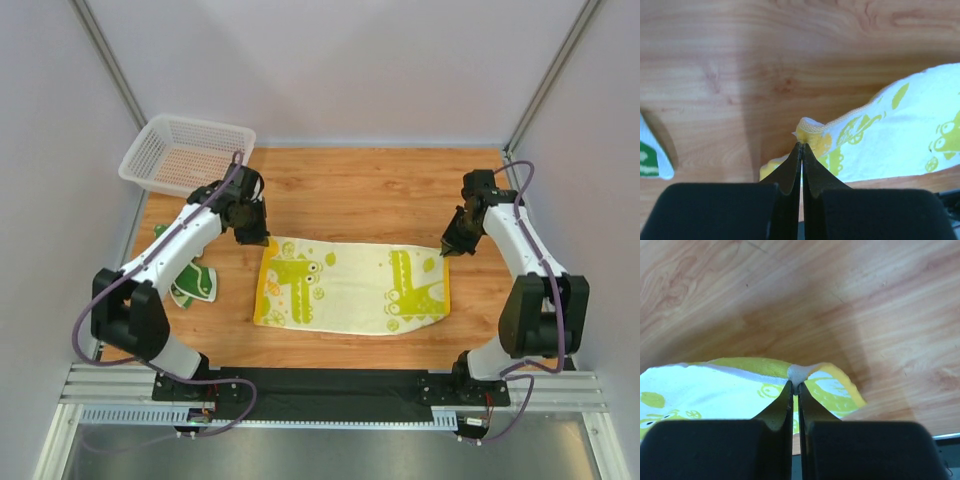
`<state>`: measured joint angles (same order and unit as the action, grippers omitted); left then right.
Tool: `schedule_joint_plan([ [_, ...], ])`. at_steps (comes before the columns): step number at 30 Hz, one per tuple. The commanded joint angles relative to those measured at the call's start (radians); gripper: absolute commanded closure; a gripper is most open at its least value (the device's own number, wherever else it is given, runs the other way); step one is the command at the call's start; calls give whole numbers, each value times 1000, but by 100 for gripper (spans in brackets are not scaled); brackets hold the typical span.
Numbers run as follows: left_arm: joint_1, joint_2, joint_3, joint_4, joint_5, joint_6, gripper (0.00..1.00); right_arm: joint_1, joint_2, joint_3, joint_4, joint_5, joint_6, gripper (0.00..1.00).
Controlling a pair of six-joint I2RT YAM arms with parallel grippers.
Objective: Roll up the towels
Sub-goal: Flatten the towel
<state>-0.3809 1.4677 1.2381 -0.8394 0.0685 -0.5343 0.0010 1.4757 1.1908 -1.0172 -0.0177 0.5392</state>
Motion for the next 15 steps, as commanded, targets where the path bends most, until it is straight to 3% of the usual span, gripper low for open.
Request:
schedule_joint_plan([
  [1, 25, 106, 125, 51, 2, 25, 100, -32, 125, 114, 88, -57, -35, 100],
  [13, 142, 489, 470, -21, -50, 17, 100, -41, 530, 567, 19, -168, -24, 100],
  [15, 151, 554, 515, -26, -50, 29, 100, -41, 598, 636, 17, -188, -21, 96],
])
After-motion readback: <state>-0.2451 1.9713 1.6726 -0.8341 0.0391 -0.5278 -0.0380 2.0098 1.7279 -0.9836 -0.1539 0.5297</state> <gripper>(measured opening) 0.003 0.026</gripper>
